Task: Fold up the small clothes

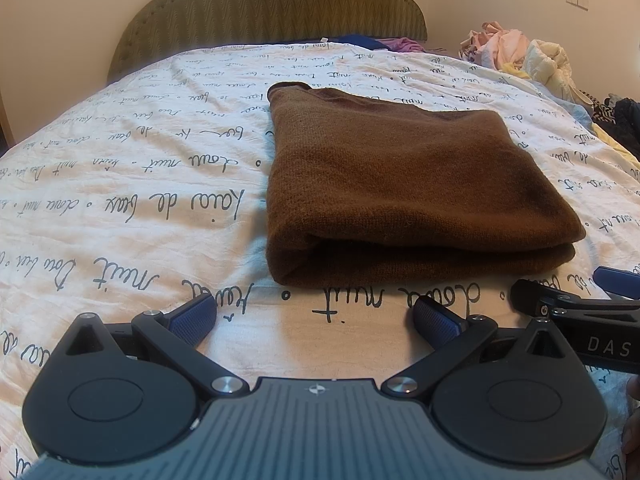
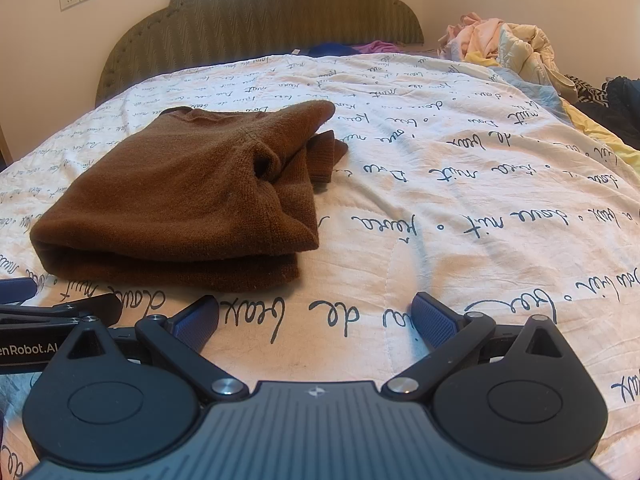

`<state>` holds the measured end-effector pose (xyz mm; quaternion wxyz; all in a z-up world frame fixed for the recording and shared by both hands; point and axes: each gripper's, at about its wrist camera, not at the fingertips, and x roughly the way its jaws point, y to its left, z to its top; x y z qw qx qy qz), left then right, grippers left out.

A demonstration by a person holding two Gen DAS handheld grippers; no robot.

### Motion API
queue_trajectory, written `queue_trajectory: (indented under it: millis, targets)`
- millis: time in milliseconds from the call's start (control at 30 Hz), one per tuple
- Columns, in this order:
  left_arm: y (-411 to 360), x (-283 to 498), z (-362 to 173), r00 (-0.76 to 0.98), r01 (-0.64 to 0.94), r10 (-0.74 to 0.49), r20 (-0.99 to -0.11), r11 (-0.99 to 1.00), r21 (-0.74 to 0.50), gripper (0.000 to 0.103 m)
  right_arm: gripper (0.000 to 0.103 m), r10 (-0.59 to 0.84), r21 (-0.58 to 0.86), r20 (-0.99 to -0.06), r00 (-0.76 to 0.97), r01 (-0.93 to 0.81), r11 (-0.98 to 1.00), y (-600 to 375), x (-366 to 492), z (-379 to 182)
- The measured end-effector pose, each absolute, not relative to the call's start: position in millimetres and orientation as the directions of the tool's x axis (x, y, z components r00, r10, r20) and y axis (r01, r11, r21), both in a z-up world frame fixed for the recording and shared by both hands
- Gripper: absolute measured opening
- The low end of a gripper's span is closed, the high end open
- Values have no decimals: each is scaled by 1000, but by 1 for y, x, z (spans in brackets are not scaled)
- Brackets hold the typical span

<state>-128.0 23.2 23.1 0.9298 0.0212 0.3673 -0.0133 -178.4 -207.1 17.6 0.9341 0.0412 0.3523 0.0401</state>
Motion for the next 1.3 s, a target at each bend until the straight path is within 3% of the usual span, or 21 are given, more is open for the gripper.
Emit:
queue_trajectory:
  millis: [600,1300]
  targets:
    - [24,-115,29,676,28,-5,-737,999,19,103,103,101,103,-658,746,-44,994,-206,-178,18]
    - [24,-121,25,723,16,1,-691,1000,17,103,103,78,101,-661,746,-14,995,-205,-172,17]
